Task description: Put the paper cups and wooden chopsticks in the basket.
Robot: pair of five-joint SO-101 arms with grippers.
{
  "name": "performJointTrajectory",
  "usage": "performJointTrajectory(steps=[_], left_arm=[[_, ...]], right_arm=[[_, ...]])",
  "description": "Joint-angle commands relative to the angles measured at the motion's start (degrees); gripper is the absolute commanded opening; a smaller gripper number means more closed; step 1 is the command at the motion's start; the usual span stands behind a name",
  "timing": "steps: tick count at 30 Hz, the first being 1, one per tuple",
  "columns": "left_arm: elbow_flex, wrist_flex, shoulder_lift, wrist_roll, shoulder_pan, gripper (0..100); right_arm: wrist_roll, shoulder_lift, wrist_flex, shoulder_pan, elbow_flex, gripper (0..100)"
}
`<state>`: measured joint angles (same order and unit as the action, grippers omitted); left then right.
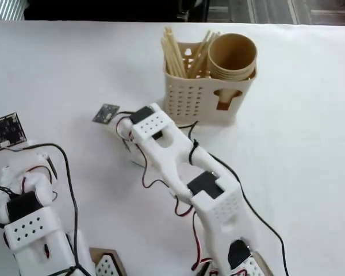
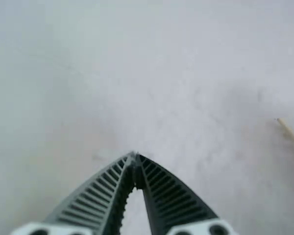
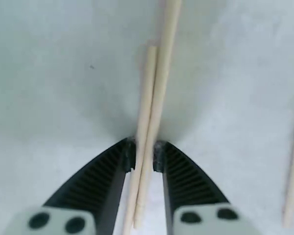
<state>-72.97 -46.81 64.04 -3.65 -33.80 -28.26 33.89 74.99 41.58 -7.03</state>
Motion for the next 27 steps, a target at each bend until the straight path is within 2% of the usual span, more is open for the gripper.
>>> performJointTrajectory(steps=[1, 6, 17, 23, 27], left_arm=[[0.53, 1.05, 1.01, 0.26, -0.4, 2], [0.53, 1.05, 1.01, 0.26, -0.4, 2], [0.53, 1.05, 1.01, 0.26, -0.4, 2], [0.53, 1.05, 1.01, 0.26, -0.4, 2], [0.53, 1.05, 1.01, 0.26, -0.4, 2]], right_arm=[[-2.2, 0.75, 4.44, 1.1, -2.46, 1.9], [-2.55, -2.15, 8.4, 0.31, -5.89, 1.9], [-2.9, -19.82, 16.66, -0.04, -5.71, 1.9], [-2.46, -21.49, 16.92, -1.01, -4.92, 1.9], [-2.46, -19.38, 14.37, 0.4, 1.49, 2.6]])
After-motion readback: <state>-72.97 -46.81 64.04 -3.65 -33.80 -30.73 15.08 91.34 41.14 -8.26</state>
